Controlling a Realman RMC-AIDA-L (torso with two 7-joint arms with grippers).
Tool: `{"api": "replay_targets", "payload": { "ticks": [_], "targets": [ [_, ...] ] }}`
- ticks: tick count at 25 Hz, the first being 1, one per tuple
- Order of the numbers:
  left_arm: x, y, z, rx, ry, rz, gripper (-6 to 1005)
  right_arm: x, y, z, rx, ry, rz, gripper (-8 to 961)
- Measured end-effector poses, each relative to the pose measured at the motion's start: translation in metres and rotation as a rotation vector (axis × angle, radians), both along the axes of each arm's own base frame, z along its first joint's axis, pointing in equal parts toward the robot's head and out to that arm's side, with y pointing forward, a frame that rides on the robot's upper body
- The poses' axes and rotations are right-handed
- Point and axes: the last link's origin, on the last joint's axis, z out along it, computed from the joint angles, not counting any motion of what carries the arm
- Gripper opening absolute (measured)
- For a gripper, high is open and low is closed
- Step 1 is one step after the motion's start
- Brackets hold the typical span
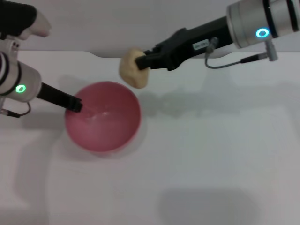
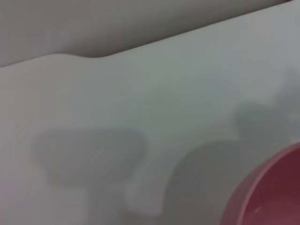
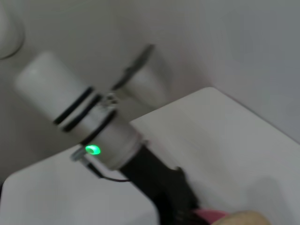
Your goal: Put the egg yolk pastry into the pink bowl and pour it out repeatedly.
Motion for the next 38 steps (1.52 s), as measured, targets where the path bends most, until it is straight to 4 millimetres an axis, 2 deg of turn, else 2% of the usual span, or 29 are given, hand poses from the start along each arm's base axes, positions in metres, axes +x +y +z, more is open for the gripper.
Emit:
{"api": "replay_targets", "payload": {
  "ticks": [6, 13, 18, 22, 25, 29, 33, 38],
  "targets": [
    [0.021, 0.002, -0.012, -0.032, -0.040, -0.028, -1, -0.005, -0.012, -0.031, -0.069, -0.115, 0.107, 91],
    [0.027, 0.004, -0.014, -0.040, -0.052, -0.039, -1, 0.002, -0.019, -0.048, -0.087, -0.205, 0.146, 83],
    [0.026, 0.004, -0.014, -0.035, -0.058, -0.035, 0, 0.005, -0.017, -0.044, -0.063, -0.190, 0.131, 319],
    [0.019, 0.004, -0.012, -0.009, -0.058, -0.034, 0, 0.016, -0.007, -0.026, 0.011, -0.125, 0.053, 379],
    [0.011, 0.004, -0.006, 0.059, -0.071, -0.060, 0, 0.037, 0.003, -0.002, 0.092, -0.045, -0.058, 423],
    [0.007, -0.002, 0.007, 0.195, -0.159, -0.195, 0, 0.087, 0.008, 0.031, 0.212, 0.057, -0.247, 483],
    [0.004, -0.015, 0.018, 0.337, -0.211, -0.367, 0, 0.141, -0.002, 0.056, 0.314, 0.130, -0.409, 485],
    [0.010, -0.027, 0.007, 0.443, -0.145, -0.550, -1, 0.188, -0.020, 0.072, 0.387, 0.192, -0.548, 487]
  ]
}}
